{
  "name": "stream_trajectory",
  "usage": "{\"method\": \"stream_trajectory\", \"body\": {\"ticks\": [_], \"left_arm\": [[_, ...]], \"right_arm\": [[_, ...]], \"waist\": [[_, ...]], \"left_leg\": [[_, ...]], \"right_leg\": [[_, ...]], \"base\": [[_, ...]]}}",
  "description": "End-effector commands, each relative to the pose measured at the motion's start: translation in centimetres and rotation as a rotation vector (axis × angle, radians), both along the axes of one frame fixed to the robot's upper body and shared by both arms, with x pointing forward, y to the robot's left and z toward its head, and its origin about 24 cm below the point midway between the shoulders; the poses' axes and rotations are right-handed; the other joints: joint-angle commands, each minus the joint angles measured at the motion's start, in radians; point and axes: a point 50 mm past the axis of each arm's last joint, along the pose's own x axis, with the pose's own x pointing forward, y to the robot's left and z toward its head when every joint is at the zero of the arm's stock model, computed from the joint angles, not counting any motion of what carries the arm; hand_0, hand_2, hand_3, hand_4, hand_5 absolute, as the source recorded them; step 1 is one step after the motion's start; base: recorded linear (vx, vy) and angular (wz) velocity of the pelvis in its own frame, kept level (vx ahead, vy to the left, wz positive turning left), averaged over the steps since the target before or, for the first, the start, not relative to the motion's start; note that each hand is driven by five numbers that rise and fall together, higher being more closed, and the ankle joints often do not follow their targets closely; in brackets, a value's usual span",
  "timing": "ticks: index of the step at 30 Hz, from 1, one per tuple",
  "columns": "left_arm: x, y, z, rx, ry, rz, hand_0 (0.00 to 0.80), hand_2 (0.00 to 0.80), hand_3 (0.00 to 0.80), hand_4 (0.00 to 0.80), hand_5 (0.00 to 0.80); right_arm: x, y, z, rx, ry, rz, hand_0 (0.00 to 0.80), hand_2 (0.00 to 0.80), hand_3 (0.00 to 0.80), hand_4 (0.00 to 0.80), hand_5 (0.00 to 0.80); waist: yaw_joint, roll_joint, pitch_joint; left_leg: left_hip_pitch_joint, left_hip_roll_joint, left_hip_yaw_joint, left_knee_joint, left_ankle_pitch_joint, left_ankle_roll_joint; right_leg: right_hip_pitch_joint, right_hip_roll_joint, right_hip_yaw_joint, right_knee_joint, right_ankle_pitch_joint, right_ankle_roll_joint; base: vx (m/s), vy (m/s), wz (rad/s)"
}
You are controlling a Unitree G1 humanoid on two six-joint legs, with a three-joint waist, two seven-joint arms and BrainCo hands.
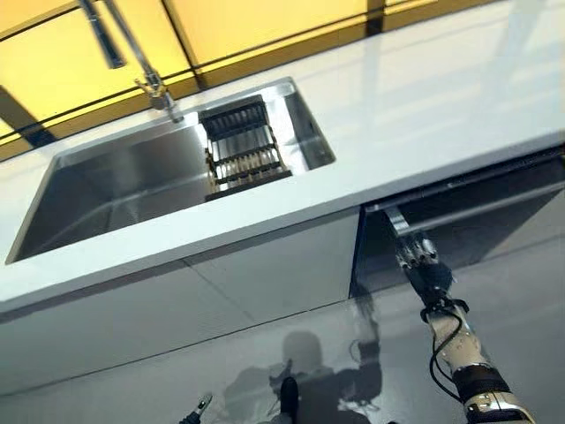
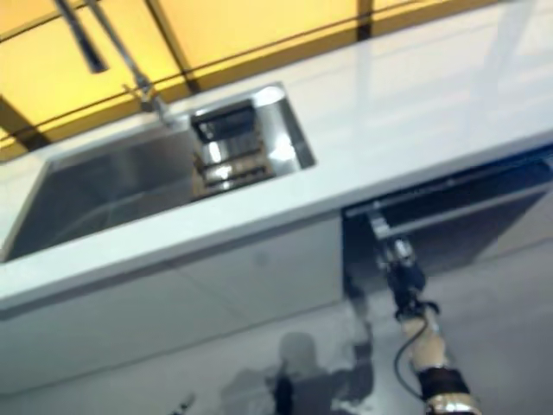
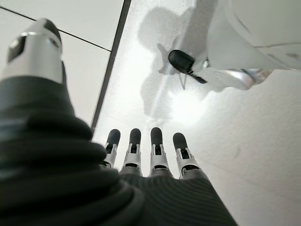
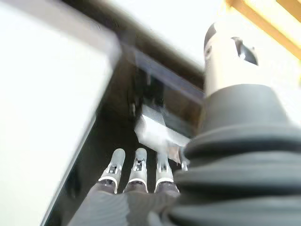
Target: Take plates into dishwasher
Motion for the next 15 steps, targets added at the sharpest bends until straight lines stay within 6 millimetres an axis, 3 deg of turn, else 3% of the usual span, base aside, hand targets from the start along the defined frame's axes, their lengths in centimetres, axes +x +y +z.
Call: {"method": "stream_trajectory", "body": {"ticks": [1, 3, 4, 6, 8, 9, 13, 15], "left_arm": [[-1.0, 2.1, 0.0, 0.117, 0.09, -0.075, 0.0, 0.0, 0.0, 0.0, 0.0], [-1.6, 2.1, -0.2, 0.12, 0.114, -0.073, 0.0, 0.0, 0.0, 0.0, 0.0], [-1.7, 2.1, -0.2, 0.121, 0.116, -0.072, 0.0, 0.0, 0.0, 0.0, 0.0], [-2.2, 2.2, -0.3, 0.132, 0.137, -0.061, 0.0, 0.0, 0.0, 0.0, 0.0], [-2.5, 2.3, -0.3, 0.136, 0.148, -0.057, 0.0, 0.0, 0.0, 0.0, 0.0], [-2.8, 2.3, -0.4, 0.133, 0.163, -0.051, 0.0, 0.0, 0.0, 0.0, 0.0], [-3.9, 2.1, -0.8, 0.132, 0.214, -0.045, 0.0, 0.0, 0.0, 0.0, 0.0], [-4.1, 2.0, -0.9, 0.129, 0.225, -0.037, 0.0, 0.0, 0.0, 0.0, 0.0]], "right_arm": [[2.6, 4.2, 6.2, -0.15, -0.246, 0.186, 0.0, 0.0, 0.0, 0.0, 0.0], [1.8, 3.6, 3.6, -0.253, -0.117, 0.184, 0.0, 0.0, 0.0, 0.0, 0.0], [1.7, 3.5, 3.4, -0.257, -0.108, 0.181, 0.0, 0.0, 0.0, 0.0, 0.0], [0.1, 2.9, -0.3, -0.417, 0.064, 0.212, 0.0, 0.0, 0.0, 0.0, 0.0], [-1.0, 2.9, -2.1, -0.493, 0.142, 0.238, 0.0, 0.0, 0.0, 0.0, 0.0], [-2.6, 3.0, -4.6, -0.558, 0.246, 0.278, 0.0, 0.0, 0.0, 0.0, 0.0], [-7.1, 4.8, -10.2, -0.639, 0.46, 0.445, 0.0, 0.0, 0.0, 0.0, 0.0], [-8.6, 5.7, -11.9, -0.648, 0.525, 0.501, 0.0, 0.0, 0.0, 0.0, 0.0]], "waist": [[0.028, -0.075, -0.127], [0.029, -0.09, -0.145], [0.028, -0.091, -0.147], [0.025, -0.11, -0.16], [0.023, -0.119, -0.166], [0.017, -0.129, -0.171], [0.0, -0.146, -0.19], [-0.004, -0.149, -0.196]], "left_leg": [[0.03, 0.031, 0.006, -0.003, -0.016, -0.042], [0.039, 0.037, 0.009, -0.003, -0.018, -0.045], [0.04, 0.038, 0.009, -0.003, -0.018, -0.045], [0.052, 0.045, 0.013, -0.003, -0.021, -0.047], [0.059, 0.048, 0.014, -0.003, -0.023, -0.047], [0.068, 0.053, 0.019, -0.003, -0.024, -0.047], [0.088, 0.064, 0.036, -0.003, -0.028, -0.045], [0.095, 0.066, 0.04, -0.003, -0.032, -0.043]], "right_leg": [[-0.015, -0.071, 0.005, 0.103, -0.018, -0.023], [0.006, -0.063, 0.004, 0.088, -0.016, -0.023], [0.008, -0.062, 0.004, 0.086, -0.016, -0.023], [0.026, -0.053, 0.007, 0.071, -0.012, -0.023], [0.034, -0.05, 0.009, 0.063, -0.008, -0.021], [0.041, -0.045, 0.014, 0.053, -0.002, -0.02], [0.047, -0.037, 0.03, 0.037, 0.012, -0.014], [0.049, -0.035, 0.033, 0.033, 0.016, -0.013]], "base": [[0.125, 0.001, 0.05], [0.097, 0.003, -0.02], [0.078, 0.0, -0.03], [0.063, 0.0, -0.02], [0.034, -0.003, 0.0], [0.0, 0.0, 0.0], [0.016, 0.001, -0.01], [0.026, 0.016, -0.05]]}}
